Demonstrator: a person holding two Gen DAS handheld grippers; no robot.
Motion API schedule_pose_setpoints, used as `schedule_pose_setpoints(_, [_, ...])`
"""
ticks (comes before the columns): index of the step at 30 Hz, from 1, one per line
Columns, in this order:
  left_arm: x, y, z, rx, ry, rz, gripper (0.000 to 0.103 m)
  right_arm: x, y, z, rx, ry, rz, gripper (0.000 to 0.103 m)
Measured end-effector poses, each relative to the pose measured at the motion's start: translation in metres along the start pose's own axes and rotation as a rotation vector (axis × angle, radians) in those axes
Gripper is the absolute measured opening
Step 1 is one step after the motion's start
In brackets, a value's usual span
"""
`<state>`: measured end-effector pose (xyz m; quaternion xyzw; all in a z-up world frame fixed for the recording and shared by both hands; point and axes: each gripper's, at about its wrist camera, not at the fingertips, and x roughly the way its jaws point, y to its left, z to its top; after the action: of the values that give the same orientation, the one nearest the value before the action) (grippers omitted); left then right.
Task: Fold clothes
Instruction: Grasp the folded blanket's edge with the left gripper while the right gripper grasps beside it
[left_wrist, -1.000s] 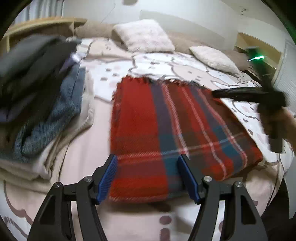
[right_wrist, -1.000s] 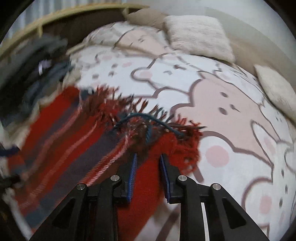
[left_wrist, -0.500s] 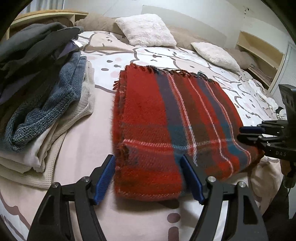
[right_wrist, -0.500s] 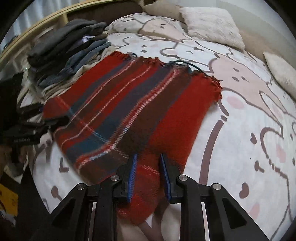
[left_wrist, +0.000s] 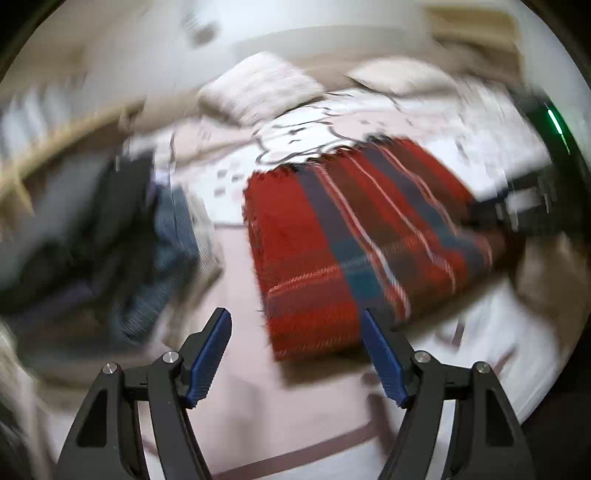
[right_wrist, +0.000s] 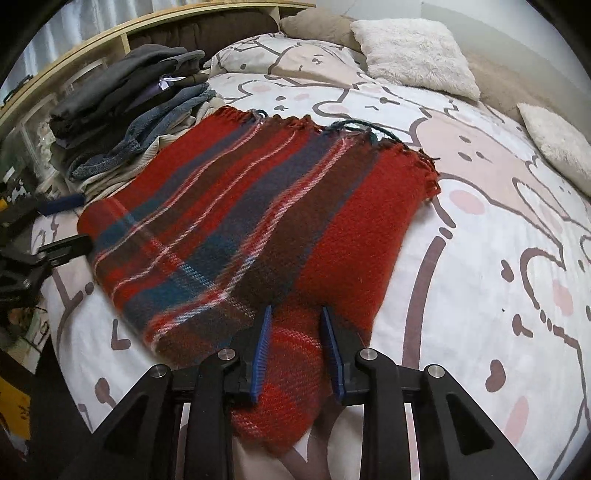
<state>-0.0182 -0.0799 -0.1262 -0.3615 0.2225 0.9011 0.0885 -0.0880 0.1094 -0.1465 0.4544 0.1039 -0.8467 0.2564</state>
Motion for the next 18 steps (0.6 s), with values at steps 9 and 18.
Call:
schedule_pose_setpoints(9, [0.002, -0.069, -0.052, 0.678, -0.063, 0.240, 0.073, 0.000, 0.003, -0.002, -0.018, -0.004, -0.024, 0.031])
schedule_pose_setpoints(18, [0.020, -0.077, -0.049, 0.870, -0.102, 0.275, 0.074, 0.000, 0.002, -0.003, -0.001, -0.002, -0.016, 0.031])
